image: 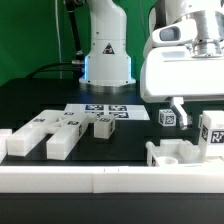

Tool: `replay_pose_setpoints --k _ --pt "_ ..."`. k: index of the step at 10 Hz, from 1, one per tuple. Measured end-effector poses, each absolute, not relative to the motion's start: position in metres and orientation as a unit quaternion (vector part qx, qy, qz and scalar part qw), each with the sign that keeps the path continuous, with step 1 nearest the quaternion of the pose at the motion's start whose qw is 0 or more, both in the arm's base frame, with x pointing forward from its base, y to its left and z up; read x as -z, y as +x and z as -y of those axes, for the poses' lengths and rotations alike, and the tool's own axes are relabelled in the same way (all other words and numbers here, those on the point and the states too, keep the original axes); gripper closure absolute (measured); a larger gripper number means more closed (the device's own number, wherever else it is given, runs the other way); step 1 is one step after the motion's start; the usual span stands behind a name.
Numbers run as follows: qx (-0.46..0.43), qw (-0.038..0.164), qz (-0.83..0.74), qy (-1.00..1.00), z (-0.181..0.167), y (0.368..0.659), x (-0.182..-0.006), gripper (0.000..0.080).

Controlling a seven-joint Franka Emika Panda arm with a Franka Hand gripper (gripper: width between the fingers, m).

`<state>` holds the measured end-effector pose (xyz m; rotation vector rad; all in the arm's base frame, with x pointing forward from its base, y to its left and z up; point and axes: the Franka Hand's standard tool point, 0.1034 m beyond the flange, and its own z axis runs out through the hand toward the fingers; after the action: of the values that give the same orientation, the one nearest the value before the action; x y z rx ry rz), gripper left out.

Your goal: Assemble chair

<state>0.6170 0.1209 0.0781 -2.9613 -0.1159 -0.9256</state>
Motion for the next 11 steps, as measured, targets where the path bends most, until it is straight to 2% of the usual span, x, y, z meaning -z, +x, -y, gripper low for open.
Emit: replay_pose_setpoints --k 3,6,10,11 --pt "0.298 0.016 0.039 -0.954 -0.114 0.62 -0.085 0.0151" --pt "0.289 0.022 0.038 -0.956 -0.116 0.624 -0.107 0.0151" --pt "0.256 0.024 0.039 -0.966 -0.118 0.621 -0.098 0.0151" --pt "0.204 0.027 0.04 -0.978 -0.119 0.619 -0.091 0.0151"
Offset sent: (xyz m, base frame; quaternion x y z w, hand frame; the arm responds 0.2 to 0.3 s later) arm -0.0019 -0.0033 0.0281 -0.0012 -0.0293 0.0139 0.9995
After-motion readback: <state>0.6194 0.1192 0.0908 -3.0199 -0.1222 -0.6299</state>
